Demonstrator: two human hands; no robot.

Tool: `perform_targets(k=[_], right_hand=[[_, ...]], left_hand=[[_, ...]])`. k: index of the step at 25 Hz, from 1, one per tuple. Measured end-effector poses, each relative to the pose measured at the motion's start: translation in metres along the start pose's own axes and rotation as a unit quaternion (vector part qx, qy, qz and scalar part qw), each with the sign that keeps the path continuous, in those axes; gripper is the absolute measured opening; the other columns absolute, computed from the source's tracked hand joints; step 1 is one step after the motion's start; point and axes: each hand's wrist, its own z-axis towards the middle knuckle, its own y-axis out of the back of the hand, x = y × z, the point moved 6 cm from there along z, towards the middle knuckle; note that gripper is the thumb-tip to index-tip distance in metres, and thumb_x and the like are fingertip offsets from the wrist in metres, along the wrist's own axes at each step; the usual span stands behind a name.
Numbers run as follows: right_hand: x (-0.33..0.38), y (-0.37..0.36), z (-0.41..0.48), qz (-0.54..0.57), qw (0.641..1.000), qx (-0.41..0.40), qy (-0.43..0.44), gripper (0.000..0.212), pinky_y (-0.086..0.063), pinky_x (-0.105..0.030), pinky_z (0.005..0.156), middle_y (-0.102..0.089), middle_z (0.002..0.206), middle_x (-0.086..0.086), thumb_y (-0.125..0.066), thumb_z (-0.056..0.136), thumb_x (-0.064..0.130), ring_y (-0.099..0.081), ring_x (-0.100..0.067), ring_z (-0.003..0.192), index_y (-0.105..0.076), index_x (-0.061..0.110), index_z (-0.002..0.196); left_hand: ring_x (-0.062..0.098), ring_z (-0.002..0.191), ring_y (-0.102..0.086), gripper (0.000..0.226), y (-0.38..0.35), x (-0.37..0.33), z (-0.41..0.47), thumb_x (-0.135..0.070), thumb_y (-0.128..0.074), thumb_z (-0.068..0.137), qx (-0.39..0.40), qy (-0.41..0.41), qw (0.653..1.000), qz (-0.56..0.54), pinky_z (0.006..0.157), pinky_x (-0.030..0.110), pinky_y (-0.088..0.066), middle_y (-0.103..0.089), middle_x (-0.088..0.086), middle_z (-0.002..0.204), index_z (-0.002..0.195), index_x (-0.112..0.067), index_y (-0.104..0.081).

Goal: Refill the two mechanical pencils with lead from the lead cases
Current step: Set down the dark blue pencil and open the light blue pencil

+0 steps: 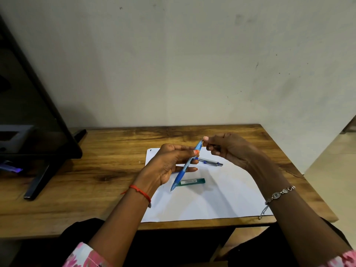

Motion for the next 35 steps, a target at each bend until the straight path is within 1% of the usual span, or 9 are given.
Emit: perform_targets(k=[8,13,16,18,21,23,29,32,35], right_hand=[[0.002,0.005,0.001,-0.018,0.999,-0.032,0.002,0.007,-0.041,-0.014,0.043,-0.064,0.050,-0.001,-0.061,0.081,-0.002,-0.052,-0.007,0.046,-0.065,-0.004,0.076],[0.006,0.031,0.004,0.024,0.994,-0.107,0.011,0.014,-0.042,-0.015,0.043,-0.061,0.062,-0.009,-0.058,0.083,-0.002,-0.052,-0.010,0.047,-0.063,-0.001,0.070],[0.005,0.043,0.001,-0.091,0.988,-0.122,0.005,0.010,-0.045,-0.018,0.045,-0.061,0.061,-0.012,-0.064,0.078,-0.003,-0.052,-0.016,0.049,-0.067,-0.004,0.068],[-0.002,0.034,0.000,-0.236,0.968,-0.083,-0.006,0.006,-0.048,-0.018,0.045,-0.063,0.057,-0.013,-0.066,0.076,-0.004,-0.053,-0.016,0.045,-0.070,-0.006,0.072],[-0.014,0.016,0.004,-0.445,0.895,-0.014,-0.019,0.008,-0.045,-0.014,0.047,-0.063,0.057,-0.007,-0.067,0.075,-0.002,-0.053,-0.006,0.037,-0.072,-0.006,0.082],[-0.021,0.007,0.007,-0.517,0.855,0.017,-0.019,0.011,-0.044,-0.014,0.050,-0.061,0.057,-0.002,-0.067,0.076,-0.001,-0.052,-0.002,0.035,-0.071,-0.005,0.086],[-0.024,-0.016,0.005,-0.592,0.804,0.050,0.028,0.016,-0.035,-0.007,0.051,-0.063,0.084,-0.008,-0.064,0.080,0.000,-0.048,-0.006,0.058,-0.071,0.000,0.095],[-0.023,-0.018,0.004,-0.609,0.790,0.054,0.047,0.018,-0.035,-0.011,0.058,-0.066,0.100,-0.014,-0.063,0.081,0.001,-0.050,-0.015,0.077,-0.072,0.004,0.097],[-0.021,-0.016,0.002,-0.620,0.781,0.054,0.056,0.021,-0.041,-0.020,0.069,-0.066,0.103,-0.015,-0.063,0.081,-0.001,-0.054,-0.019,0.085,-0.071,0.004,0.099]], left_hand=[[0.012,0.057,-0.069,0.015,-0.004,0.001,0.003,-0.006,-0.068,0.077,0.011,0.013,1.000,0.009,0.056,0.027,-0.059,-0.072,0.003,0.065,0.091,0.000,-0.069],[0.014,0.054,-0.069,0.010,-0.001,0.005,0.001,-0.004,-0.068,0.077,0.012,0.032,0.999,0.031,0.049,0.025,-0.056,-0.071,0.006,0.063,0.085,0.001,-0.069],[0.013,0.054,-0.069,0.004,0.003,0.003,0.001,-0.005,-0.068,0.077,0.004,0.033,0.999,0.023,0.049,0.024,-0.056,-0.071,0.003,0.059,0.080,-0.002,-0.068],[0.013,0.054,-0.069,0.004,0.005,0.002,0.003,-0.006,-0.068,0.077,-0.003,0.034,0.999,0.022,0.049,0.024,-0.057,-0.071,0.002,0.058,0.079,-0.003,-0.068],[0.013,0.054,-0.069,0.004,0.005,0.002,0.003,-0.005,-0.069,0.077,-0.010,0.036,0.999,0.027,0.049,0.025,-0.056,-0.071,0.002,0.057,0.079,-0.003,-0.068],[0.013,0.053,-0.069,0.004,0.007,0.003,0.002,-0.004,-0.069,0.076,-0.011,0.035,0.999,0.024,0.049,0.025,-0.057,-0.071,0.003,0.057,0.079,-0.003,-0.068],[0.014,0.055,-0.069,0.007,0.010,0.003,0.003,-0.004,-0.070,0.076,-0.014,0.034,0.999,0.025,0.052,0.027,-0.058,-0.071,0.003,0.058,0.082,-0.002,-0.068],[0.014,0.055,-0.069,0.006,0.010,0.003,0.004,-0.004,-0.070,0.076,-0.017,0.036,0.999,0.027,0.051,0.026,-0.058,-0.072,0.003,0.057,0.081,-0.003,-0.068],[0.014,0.054,-0.069,0.004,0.011,0.003,0.004,-0.004,-0.069,0.076,-0.020,0.038,0.999,0.026,0.049,0.025,-0.057,-0.072,0.003,0.057,0.080,-0.003,-0.068]])
